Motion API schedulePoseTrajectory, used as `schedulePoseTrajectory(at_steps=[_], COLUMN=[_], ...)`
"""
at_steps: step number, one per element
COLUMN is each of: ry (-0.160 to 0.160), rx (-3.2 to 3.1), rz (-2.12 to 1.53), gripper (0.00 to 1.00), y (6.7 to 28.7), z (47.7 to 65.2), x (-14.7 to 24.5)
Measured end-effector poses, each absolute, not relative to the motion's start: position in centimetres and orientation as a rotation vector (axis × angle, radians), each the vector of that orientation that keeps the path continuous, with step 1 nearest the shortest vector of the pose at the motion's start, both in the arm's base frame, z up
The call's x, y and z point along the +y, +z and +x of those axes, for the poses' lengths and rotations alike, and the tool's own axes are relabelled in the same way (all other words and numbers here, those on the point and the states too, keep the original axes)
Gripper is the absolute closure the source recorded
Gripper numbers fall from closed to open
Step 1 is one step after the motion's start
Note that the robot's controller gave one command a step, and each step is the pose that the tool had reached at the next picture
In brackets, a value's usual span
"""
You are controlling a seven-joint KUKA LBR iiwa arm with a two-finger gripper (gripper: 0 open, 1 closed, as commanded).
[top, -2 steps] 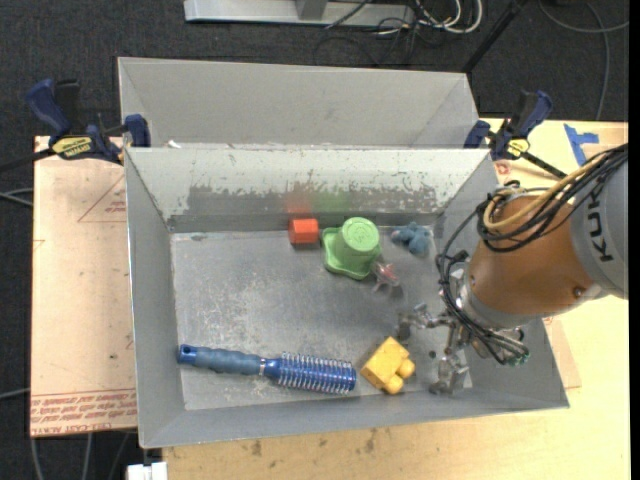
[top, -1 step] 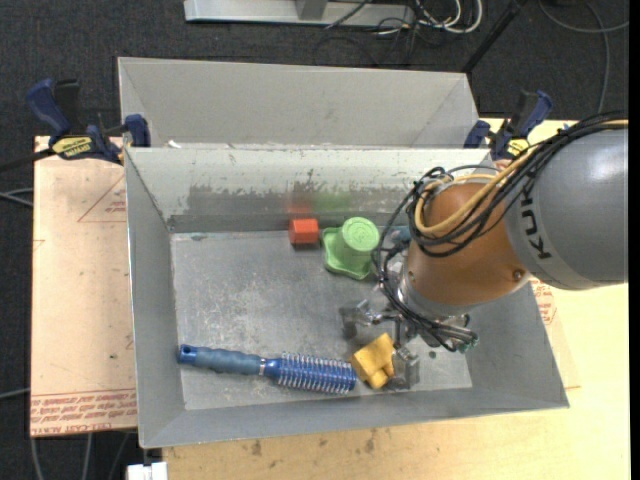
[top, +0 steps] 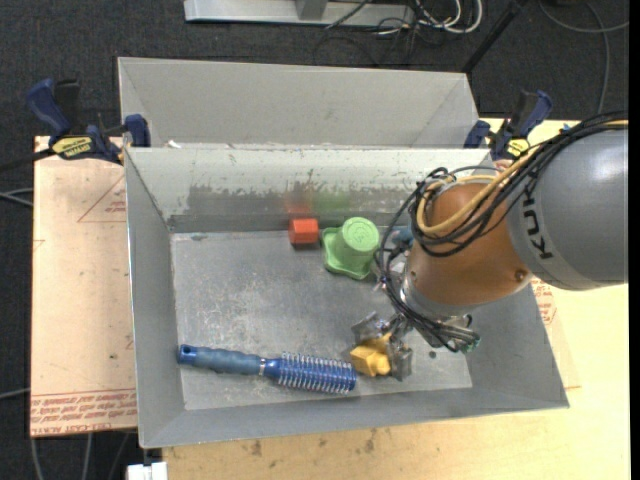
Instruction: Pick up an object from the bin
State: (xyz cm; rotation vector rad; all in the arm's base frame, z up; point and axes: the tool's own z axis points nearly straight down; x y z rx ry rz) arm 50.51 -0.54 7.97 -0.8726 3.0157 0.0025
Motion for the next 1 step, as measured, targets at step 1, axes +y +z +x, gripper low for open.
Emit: schedulePoseTrajectory(at_steps=[1], ry=[-0.006], rx=[2.985], rz=[-0.941], gripper=[1.0], y=[25.26], z=[51.91], x=[-2.57])
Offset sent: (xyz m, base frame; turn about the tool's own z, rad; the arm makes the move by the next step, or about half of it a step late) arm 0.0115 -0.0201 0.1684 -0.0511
